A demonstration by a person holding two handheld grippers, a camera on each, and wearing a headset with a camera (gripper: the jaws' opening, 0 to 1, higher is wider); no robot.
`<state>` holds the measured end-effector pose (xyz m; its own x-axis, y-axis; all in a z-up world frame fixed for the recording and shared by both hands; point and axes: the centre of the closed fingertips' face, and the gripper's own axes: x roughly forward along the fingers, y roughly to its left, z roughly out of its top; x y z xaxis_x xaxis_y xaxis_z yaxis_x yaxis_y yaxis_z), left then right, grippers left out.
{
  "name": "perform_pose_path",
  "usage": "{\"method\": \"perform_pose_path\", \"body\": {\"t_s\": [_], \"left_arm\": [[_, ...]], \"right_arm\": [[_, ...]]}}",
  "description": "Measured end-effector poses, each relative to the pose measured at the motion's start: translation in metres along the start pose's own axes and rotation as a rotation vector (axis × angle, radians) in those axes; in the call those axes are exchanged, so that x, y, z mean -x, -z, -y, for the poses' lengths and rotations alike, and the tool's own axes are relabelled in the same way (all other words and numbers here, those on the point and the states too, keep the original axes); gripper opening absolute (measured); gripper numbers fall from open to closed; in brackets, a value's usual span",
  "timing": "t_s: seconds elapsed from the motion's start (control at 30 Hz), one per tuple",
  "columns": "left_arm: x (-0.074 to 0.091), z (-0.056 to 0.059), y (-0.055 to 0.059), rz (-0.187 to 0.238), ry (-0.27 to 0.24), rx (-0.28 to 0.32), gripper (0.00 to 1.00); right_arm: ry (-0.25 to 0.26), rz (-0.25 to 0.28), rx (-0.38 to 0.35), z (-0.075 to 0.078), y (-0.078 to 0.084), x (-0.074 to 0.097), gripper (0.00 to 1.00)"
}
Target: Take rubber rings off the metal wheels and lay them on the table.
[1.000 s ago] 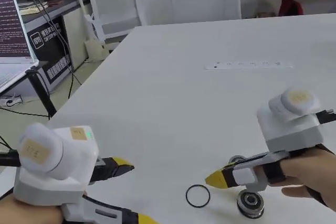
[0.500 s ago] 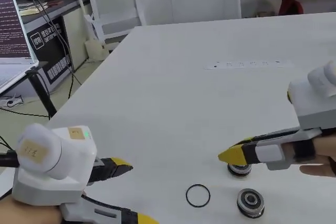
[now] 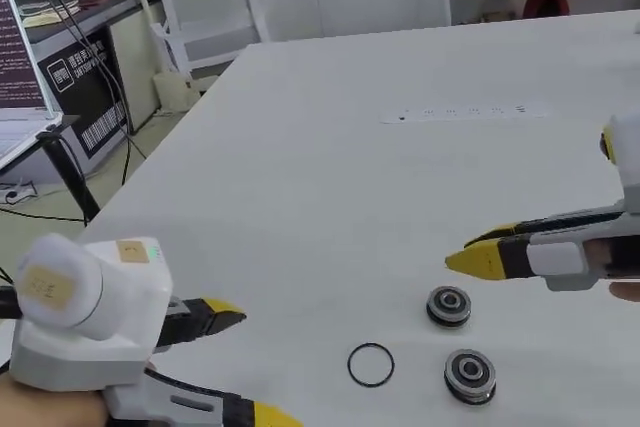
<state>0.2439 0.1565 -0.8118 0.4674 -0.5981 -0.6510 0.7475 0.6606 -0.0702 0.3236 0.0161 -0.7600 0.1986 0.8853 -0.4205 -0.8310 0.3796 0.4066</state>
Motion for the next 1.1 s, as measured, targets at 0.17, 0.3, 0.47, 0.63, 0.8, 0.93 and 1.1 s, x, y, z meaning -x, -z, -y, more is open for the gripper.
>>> {"method": "perform_pose_path", "body": {"t_s": [0.17, 0.3, 0.47, 0.63, 0.8, 0.93, 1.1], "left_arm": [[0.001, -0.002, -0.002, 0.004, -0.018, -0.02, 0.78], [0.002, -0.004, -0.005, 0.001, -0.027, -0.056, 0.78], [0.007, -0.004, -0.016, 0.018, -0.029, -0.091, 0.8], [0.016, 0.001, -0.041, 0.092, -0.002, -0.056, 0.81], [0.023, 0.007, -0.073, 0.126, -0.002, -0.118, 0.81], [0.024, 0.021, -0.099, 0.158, 0.024, -0.208, 0.8], [0.02, 0.039, -0.124, 0.213, 0.079, -0.281, 0.75]], "right_arm": [[-0.001, -0.021, 0.009, -0.001, 0.009, 0.005, 0.25], [0.011, -0.063, -0.006, 0.0, 0.023, 0.005, 0.24], [0.017, -0.115, -0.003, 0.003, 0.04, 0.006, 0.24], [0.025, -0.141, -0.003, 0.005, 0.047, 0.007, 0.25], [0.032, -0.154, -0.028, 0.009, 0.053, 0.005, 0.24], [0.04, -0.18, -0.014, 0.011, 0.059, 0.003, 0.24], [0.036, -0.2, -0.011, 0.011, 0.066, 0.001, 0.24]]}}
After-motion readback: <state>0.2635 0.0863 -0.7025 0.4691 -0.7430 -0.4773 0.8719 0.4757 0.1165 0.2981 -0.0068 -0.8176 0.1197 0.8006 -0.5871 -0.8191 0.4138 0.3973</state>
